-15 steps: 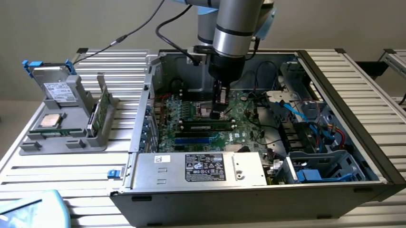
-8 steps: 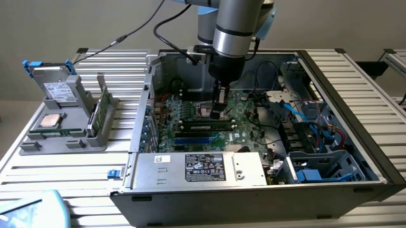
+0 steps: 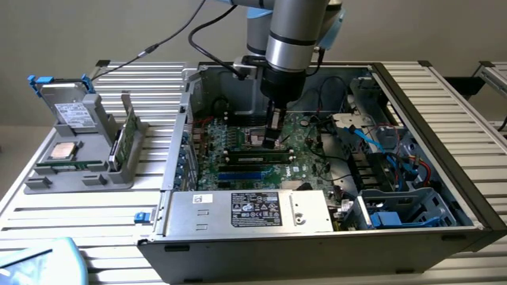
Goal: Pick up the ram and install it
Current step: 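Press down the ram until it locks into place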
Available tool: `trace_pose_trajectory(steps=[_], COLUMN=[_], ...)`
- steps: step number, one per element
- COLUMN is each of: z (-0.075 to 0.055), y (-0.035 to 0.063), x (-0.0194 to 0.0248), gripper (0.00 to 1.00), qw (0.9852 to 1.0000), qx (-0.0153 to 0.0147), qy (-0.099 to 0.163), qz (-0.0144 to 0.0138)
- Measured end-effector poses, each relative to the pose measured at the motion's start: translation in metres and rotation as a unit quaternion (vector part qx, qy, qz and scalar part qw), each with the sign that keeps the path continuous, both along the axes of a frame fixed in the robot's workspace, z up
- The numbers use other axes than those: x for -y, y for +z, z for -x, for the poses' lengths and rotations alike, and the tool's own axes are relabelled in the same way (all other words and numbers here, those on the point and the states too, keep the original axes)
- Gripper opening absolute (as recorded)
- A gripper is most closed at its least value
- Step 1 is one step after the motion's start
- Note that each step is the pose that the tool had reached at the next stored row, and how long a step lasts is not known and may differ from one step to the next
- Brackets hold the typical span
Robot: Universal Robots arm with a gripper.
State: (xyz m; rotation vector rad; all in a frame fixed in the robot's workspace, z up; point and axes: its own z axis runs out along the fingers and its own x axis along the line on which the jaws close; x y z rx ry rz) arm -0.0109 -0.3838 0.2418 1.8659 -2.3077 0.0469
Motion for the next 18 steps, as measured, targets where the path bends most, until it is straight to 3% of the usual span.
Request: trace_pose_trajectory(steps=[10, 18], z=[0.0000, 0.0000], y=[0.0000, 0.0000], x=[0.0000, 0.0000], gripper=[0.10, 0.10], qw=[0.9990, 0.9967], qx=[0.0049, 0.0081], qy=[-0.043, -0.080], qz=[0.0001, 0.0001])
